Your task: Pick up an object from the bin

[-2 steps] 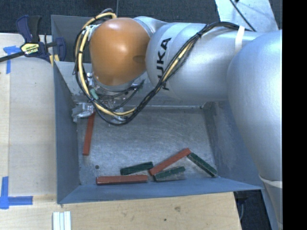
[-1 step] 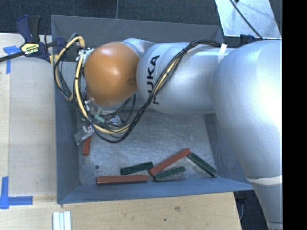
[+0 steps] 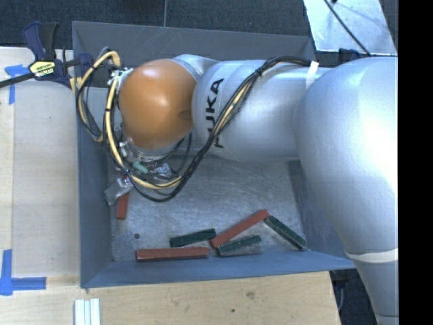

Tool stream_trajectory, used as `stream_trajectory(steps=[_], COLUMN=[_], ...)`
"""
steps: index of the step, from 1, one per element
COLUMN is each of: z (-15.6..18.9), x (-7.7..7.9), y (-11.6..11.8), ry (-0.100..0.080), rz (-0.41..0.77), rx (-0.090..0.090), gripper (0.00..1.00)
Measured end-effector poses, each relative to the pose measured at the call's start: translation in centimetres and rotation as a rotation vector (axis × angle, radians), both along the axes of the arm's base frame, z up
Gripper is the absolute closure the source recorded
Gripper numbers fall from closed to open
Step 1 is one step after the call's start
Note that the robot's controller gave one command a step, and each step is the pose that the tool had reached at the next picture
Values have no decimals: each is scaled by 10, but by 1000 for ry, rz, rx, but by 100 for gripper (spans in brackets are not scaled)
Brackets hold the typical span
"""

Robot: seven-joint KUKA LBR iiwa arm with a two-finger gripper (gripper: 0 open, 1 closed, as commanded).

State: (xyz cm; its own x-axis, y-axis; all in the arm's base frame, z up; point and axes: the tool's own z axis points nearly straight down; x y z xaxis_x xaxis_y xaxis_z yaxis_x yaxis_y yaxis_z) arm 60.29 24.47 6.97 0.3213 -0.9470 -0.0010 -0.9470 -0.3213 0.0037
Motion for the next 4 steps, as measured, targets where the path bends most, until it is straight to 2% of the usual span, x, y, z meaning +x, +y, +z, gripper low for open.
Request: stream_trajectory(steps=[1,2,3,4], z=[1,47,74,128], x=[0,1,2,4], y=[0,1,1,2], ry=[0,-9,-8,-11], rz=[0,-4,-8,-12], rx=[0,4,4,5], gripper=[100,100,100,100])
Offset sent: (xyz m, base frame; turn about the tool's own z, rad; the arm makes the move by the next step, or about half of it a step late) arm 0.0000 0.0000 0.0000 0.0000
